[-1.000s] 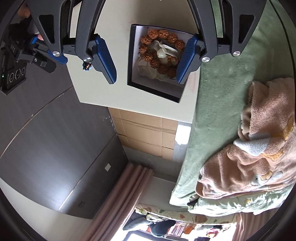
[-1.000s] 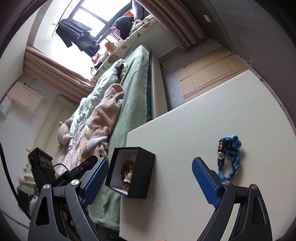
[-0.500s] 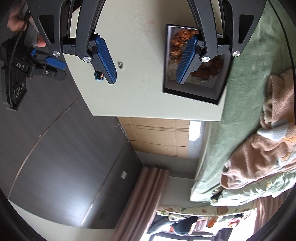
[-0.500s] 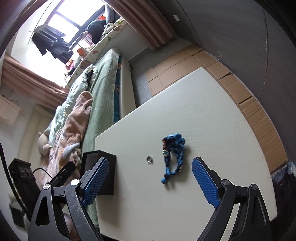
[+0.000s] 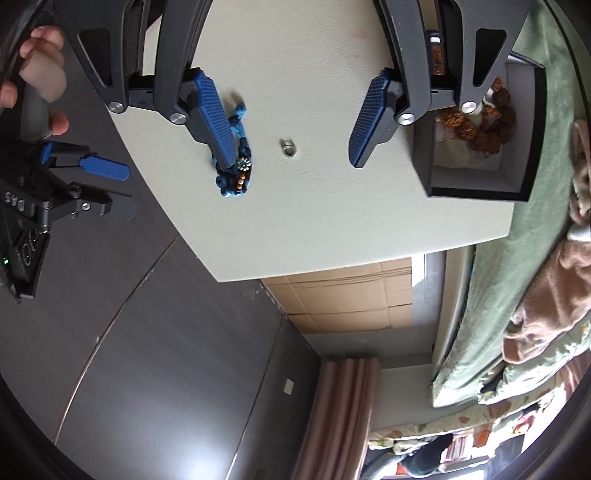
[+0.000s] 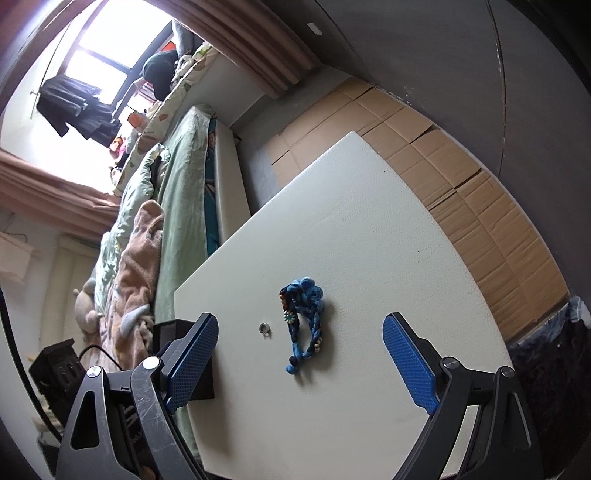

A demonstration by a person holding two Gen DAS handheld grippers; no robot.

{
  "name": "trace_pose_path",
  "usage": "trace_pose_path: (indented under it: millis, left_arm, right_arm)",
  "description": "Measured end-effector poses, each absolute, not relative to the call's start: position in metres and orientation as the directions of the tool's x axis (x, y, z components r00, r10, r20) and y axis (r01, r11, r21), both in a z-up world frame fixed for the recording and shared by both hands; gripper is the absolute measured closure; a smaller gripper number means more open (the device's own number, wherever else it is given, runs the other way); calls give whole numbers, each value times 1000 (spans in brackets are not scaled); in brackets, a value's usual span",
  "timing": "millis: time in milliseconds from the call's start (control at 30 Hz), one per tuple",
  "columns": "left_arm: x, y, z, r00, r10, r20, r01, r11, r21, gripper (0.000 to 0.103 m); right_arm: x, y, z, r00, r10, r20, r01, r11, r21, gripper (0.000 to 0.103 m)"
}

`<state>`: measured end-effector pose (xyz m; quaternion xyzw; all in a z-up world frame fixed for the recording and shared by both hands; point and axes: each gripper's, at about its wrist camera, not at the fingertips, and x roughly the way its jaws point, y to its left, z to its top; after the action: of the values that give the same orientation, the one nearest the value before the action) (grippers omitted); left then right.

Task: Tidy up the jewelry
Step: 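Move the left gripper to the small silver ring and close on it, then carry the ring to the box with the left gripper while the right gripper grasps the blue braided bracelet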

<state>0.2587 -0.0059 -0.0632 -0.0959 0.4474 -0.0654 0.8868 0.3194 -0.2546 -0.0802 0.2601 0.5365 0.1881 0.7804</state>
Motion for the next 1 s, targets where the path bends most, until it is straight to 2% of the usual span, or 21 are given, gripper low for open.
trace_pose_path:
  millis: [267, 467, 633, 667, 700, 1000]
  left_arm:
    - [295, -31, -100, 462, -140, -876, 31, 989, -142, 68]
    - [306, -33, -119, 422, -111, -900, 10, 993, -118, 74]
    - [308, -39, -129, 405, -79, -911, 8, 997, -83, 74]
    - [308, -40, -129, 413, -67, -908, 4, 997, -72, 78]
    - [309, -41, -130, 412, -66, -909, 4, 998, -70, 90]
    - [295, -26, -102, 456, -116, -882, 8, 992, -126, 90]
  right_arm:
    - [322, -285, -84, 367, 576, -730, 52, 771, 635, 11]
    - [324, -302, -85, 384, 568, -728, 84, 763, 640, 11]
    - [326, -305, -87, 378, 566, -733, 85, 767, 636, 11]
    - [325, -304, -87, 377, 565, -734, 83, 769, 634, 11]
    - [325, -302, -86, 378, 562, -736, 80, 772, 630, 11]
    - [327, -272, -87, 348, 560, -752, 21, 797, 604, 12]
